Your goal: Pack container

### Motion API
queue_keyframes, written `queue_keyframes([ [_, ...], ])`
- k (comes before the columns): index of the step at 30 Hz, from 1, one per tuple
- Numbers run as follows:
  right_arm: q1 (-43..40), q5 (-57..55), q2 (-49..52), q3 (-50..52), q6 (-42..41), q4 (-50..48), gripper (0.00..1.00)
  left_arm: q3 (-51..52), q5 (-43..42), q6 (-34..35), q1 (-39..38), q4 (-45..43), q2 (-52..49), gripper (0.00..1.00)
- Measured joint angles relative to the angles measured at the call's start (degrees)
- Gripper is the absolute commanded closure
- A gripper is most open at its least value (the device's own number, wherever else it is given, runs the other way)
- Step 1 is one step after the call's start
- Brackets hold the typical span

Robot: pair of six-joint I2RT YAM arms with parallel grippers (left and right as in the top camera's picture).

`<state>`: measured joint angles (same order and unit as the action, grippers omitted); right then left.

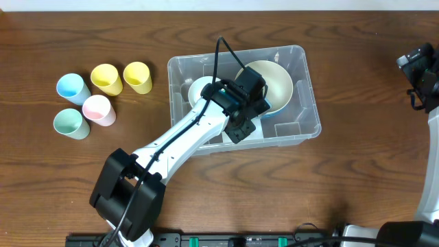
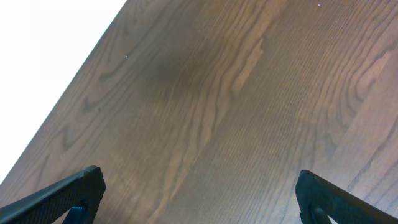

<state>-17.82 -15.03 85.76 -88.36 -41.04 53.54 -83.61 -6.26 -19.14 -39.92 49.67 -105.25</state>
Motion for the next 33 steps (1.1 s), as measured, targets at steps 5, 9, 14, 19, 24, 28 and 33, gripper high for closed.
queue_keyframes([
  [5, 0.0, 0.02, 0.0, 0.0, 0.0, 0.0, 0.01, 0.0, 1.66, 0.02, 0.0, 0.02, 0.0, 0.55],
  [9, 0.0, 0.0, 0.0, 0.0, 0.0, -0.02, 0.01, -0.11, 3.98, 0.5, 0.0, 0.07, 0.55, 0.48],
  [14, 0.0, 0.02, 0.0, 0.0, 0.0, -0.02, 0.01, -2.97, 7.85, 3.63, 0.0, 0.07, 3.87, 0.45],
  [19, 0.0, 0.0, 0.0, 0.0, 0.0, -0.02, 0.01, -4.96, 11.1, 10.29, 0.02, 2.71, 10.27, 0.44],
  [24, 0.0, 0.02, 0.0, 0.0, 0.0, 0.04, 0.01, -5.25, 12.13, 22.53, 0.2, 14.12, 15.34, 0.45],
  [28, 0.0, 0.02, 0.0, 0.0, 0.0, -0.02, 0.01, -5.25, 12.55, 33.64, 0.39, 24.28, 17.57, 0.44],
  [33, 0.0, 0.02, 0.0, 0.0, 0.0, 0.0, 0.01, -4.07, 12.68, 43.21, 0.39, 29.07, 18.03, 0.45],
])
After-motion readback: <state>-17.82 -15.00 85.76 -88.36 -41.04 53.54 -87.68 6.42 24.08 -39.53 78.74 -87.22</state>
